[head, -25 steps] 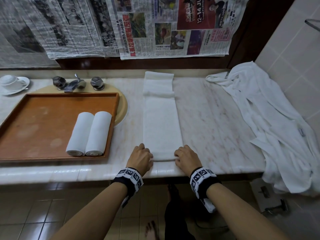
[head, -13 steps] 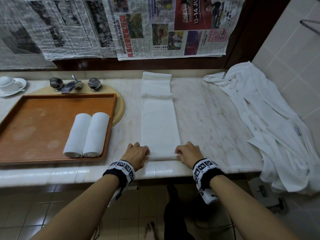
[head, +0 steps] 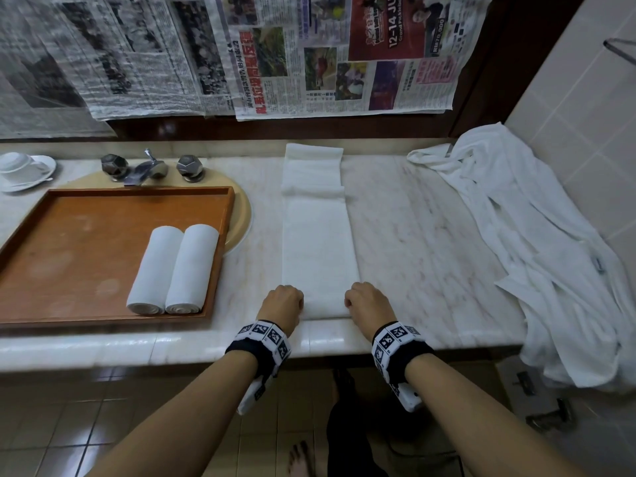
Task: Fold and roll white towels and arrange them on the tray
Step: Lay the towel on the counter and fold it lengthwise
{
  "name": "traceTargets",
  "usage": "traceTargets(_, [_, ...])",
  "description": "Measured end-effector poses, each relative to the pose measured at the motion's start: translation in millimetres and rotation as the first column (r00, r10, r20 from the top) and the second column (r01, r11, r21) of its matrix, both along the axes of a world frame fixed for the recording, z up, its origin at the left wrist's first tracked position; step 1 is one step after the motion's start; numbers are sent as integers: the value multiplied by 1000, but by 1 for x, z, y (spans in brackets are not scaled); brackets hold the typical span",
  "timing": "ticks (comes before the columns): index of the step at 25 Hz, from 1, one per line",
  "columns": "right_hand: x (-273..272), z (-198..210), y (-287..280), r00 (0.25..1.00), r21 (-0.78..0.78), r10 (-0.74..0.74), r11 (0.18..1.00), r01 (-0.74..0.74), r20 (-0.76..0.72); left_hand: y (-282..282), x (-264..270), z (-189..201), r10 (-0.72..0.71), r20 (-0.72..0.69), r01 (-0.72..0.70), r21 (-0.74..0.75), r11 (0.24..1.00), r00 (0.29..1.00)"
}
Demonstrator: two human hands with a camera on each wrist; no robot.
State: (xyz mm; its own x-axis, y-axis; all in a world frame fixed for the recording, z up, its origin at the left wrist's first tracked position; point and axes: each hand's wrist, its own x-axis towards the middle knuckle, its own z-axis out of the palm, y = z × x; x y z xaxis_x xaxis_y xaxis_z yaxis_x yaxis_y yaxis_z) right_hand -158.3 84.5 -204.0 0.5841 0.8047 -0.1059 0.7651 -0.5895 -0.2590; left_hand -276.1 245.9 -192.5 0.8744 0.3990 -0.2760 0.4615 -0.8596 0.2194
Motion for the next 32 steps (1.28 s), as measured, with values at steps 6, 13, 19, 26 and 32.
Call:
traceTargets(6, [-16,-10,-8,998,74,47,996,-44,-37,-9,-13,-12,-50,50,49,36,998,997])
traceTargets(13, [0,6,-4,993,-65,119,991,-120,-19,-3,-4,-10,-164,3,161,157,974,986])
traceTargets(19, [11,23,-5,979,-260,139,950,-175,-152,12,-7,-4,-269,-92,277,88,957,959])
traceTargets(26, [20,21,1,988,-135,38,989,-58,-149,23,0,-6,-96,12,96,-104,990,995])
traceTargets(32, [-10,1,-1,998,27,66,997,-66,7,-7,-5,-11,-64,154,64,8,998,986])
